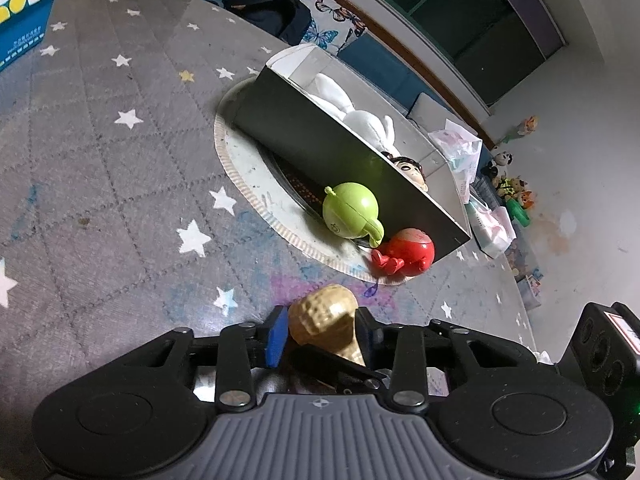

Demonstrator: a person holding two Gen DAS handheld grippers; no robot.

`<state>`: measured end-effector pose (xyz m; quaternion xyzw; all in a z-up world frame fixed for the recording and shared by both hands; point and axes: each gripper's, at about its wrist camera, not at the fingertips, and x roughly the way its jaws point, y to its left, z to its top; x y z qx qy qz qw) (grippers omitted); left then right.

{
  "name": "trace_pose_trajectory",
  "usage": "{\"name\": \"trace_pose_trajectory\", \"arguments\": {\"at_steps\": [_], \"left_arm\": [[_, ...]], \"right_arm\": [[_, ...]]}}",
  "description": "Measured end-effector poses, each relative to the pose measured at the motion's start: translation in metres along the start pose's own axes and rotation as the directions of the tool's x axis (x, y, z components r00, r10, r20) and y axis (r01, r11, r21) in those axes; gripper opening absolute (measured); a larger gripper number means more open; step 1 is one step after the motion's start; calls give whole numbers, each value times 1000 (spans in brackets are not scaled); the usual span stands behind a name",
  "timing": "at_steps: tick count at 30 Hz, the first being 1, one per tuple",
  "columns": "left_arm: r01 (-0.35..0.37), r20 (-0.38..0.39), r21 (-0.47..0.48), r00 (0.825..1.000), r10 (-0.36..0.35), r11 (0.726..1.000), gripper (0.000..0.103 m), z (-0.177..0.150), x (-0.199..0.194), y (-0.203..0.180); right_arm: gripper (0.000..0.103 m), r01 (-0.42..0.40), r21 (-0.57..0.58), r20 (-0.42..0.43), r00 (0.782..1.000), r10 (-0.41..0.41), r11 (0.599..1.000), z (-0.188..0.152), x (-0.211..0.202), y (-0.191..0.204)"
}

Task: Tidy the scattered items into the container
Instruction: 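Lift the peanut toy with the left tool toward the box, then lower the peanut toy into the box and open the left tool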

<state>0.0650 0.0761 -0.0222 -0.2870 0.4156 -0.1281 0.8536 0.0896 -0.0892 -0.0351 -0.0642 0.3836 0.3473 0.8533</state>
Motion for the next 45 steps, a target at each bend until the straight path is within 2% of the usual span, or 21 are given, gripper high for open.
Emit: {"name": "trace_pose_trajectory", "arguments": {"at_steps": [5, 10, 17, 21, 25, 30, 36, 45], "left_arm": [[8, 17, 22, 1000, -9, 1000, 35, 5, -2, -6], [30, 63, 66, 997, -34, 997, 35, 25, -6, -22], [60, 131, 146, 988, -80, 987, 35, 84, 5, -57], [48, 151, 170, 986, -74, 984, 35, 120, 24, -70], [39, 124, 130, 991, -55, 991, 35, 153, 56, -65], [14, 71, 84, 997, -20, 996, 35, 179, 94, -52], [-30, 33, 76, 999, 28, 997, 35, 189, 124, -40], [-79, 11, 91, 997, 78, 993, 35, 195, 142, -35]], "right_arm": [[42, 6, 3, 20, 1000, -6, 1000, 5, -5, -2], [42, 24, -2, 72, 997, -24, 1000, 24, -18, -9], [42, 80, -22, 148, 986, -76, 997, 74, -23, -39], [42, 93, -4, 155, 984, -91, 996, 111, -14, -65], [42, 95, 2, 127, 987, -94, 996, 140, 7, -93], [42, 70, 36, 60, 996, -72, 997, 159, 42, -125], [42, 42, 69, -16, 999, -41, 997, 166, 75, -149], [42, 34, 89, -89, 996, -26, 995, 170, 99, -158]]}}
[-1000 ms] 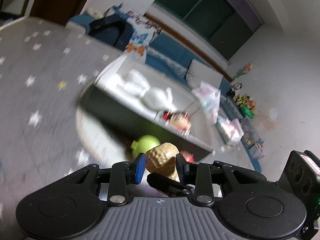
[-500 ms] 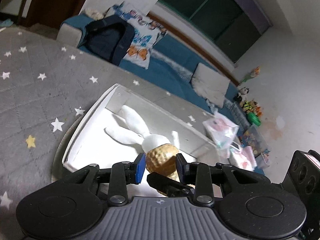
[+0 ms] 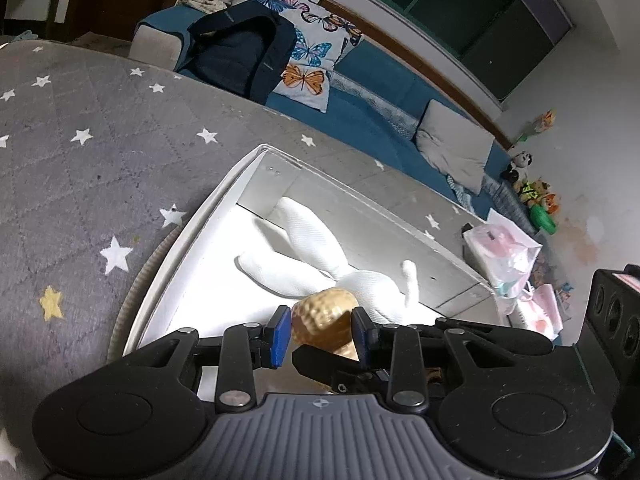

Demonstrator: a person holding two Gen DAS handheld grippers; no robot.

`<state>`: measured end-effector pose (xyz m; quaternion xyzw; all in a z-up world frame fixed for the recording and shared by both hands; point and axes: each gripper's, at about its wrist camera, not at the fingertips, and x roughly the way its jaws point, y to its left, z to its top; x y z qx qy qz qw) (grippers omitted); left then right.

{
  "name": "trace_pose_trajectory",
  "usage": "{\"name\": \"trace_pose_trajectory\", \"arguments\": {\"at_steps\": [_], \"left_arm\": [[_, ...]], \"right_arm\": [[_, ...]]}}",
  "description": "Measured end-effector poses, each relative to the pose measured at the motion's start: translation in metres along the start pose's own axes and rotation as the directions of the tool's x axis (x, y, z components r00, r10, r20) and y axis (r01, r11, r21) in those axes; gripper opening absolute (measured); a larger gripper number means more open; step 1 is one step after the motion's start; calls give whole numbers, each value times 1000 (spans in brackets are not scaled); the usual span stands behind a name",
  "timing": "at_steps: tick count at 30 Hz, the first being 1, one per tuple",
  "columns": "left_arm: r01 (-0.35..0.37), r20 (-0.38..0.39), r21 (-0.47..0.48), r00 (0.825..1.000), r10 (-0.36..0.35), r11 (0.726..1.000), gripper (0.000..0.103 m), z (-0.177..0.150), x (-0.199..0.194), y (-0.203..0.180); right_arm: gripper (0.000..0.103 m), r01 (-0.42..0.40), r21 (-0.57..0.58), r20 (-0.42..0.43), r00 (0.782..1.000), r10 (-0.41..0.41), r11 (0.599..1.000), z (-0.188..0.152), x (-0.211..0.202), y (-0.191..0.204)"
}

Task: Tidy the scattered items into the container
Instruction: 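Lower the peanut toy into the box and open the left tool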

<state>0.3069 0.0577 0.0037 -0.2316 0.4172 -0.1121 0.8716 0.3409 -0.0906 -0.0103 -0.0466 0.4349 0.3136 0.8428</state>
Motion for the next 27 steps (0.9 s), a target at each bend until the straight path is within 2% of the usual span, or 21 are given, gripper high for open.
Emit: {"name": "trace_pose_trajectory", "arguments": {"at_steps": [14, 27], "left_arm": [[-60, -14, 29, 998, 61, 998, 35, 1, 12, -1], [-82, -8, 42, 997, 82, 996, 35, 1, 12, -2]], "right_arm": [[42, 28, -14, -83, 996, -29, 1000, 8, 22, 3], [43, 18, -4, -95, 995, -18, 1000, 8, 22, 1]]}}
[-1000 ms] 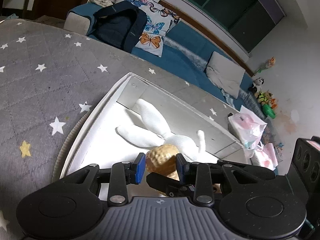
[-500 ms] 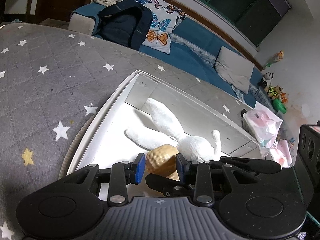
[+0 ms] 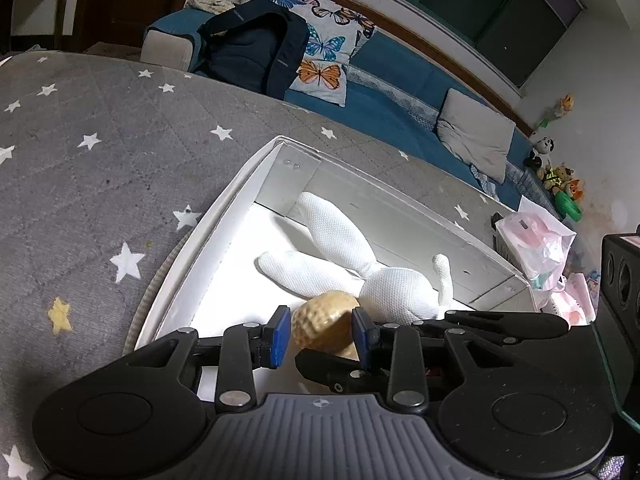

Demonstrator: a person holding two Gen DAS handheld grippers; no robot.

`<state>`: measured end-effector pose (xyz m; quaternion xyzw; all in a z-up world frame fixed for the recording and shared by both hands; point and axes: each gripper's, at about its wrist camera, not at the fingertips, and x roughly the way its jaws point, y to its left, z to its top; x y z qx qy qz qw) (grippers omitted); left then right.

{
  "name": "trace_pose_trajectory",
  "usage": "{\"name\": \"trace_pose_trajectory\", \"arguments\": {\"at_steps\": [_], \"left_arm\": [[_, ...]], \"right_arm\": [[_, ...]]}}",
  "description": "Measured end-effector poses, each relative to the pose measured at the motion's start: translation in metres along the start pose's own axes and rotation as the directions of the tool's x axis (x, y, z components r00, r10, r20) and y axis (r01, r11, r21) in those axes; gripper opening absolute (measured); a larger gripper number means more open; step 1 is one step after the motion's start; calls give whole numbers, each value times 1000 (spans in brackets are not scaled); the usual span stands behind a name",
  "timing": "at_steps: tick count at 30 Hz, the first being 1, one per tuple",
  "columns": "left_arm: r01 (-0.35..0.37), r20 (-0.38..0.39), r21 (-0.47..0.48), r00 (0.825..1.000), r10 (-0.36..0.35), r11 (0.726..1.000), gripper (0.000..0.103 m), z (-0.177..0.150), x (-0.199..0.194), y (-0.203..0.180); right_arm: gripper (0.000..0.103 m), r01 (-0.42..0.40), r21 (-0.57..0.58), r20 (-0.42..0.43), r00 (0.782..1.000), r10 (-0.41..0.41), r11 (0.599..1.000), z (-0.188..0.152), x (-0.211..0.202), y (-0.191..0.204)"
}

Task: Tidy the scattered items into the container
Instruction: 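Lower the peanut toy into the box and open the left tool, then move the left tool out of the box toward the red round toy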

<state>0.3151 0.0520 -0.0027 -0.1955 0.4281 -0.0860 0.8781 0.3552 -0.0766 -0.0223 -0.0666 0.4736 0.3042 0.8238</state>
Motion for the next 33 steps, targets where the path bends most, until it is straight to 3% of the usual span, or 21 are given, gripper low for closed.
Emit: {"name": "trace_pose_trajectory", "arguments": {"at_steps": [20, 33], "left_arm": [[14, 83, 14, 996, -15, 1000, 35, -11, -41, -9], [48, 164, 58, 985, -57, 997, 35, -44, -91, -31]], "right_arm": [[50, 22, -28, 126, 992, -18, 999, -20, -45, 14], [50, 89, -49, 267, 961, -73, 995, -60, -108, 35]]}}
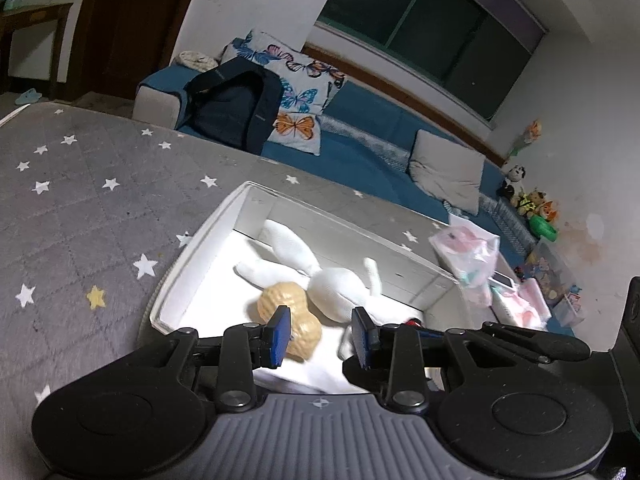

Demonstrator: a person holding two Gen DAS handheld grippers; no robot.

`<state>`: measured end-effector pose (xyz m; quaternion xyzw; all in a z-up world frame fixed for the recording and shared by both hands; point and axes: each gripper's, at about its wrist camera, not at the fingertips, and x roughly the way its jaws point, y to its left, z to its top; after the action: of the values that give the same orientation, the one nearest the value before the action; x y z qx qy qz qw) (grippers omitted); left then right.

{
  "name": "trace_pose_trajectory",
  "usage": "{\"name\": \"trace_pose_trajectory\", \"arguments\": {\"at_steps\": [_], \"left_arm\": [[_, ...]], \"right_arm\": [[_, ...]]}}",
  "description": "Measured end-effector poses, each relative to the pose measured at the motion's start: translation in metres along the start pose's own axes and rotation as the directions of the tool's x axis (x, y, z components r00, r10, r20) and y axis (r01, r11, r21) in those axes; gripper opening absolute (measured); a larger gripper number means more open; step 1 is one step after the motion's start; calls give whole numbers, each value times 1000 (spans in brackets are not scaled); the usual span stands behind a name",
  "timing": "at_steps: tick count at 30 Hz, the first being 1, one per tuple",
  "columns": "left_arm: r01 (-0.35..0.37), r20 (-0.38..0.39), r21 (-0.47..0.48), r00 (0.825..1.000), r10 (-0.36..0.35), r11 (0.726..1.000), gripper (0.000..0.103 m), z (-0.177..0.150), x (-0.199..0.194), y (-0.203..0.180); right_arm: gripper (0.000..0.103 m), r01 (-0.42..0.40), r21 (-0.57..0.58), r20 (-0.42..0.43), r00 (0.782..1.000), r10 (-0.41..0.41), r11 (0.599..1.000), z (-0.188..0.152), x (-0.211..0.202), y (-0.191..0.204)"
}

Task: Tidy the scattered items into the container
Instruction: 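Move the left tool out of the box toward the red round toy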

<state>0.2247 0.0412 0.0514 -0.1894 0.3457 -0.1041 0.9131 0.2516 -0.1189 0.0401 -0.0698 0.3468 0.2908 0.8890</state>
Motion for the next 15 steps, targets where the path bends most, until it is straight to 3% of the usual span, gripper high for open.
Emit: {"name": "trace_pose_trajectory", "arguments": {"at_steps": [4, 15], "left_arm": [[10, 17, 15, 1000, -10, 1000, 35, -13, -14, -10], [26, 20, 40, 999, -26, 999, 35, -51, -37, -25]], "right_arm": [[59, 10, 0, 40, 999, -10, 1000, -12, -22, 5], [64, 44, 32, 93, 995, -47, 999, -54, -58, 12]]}}
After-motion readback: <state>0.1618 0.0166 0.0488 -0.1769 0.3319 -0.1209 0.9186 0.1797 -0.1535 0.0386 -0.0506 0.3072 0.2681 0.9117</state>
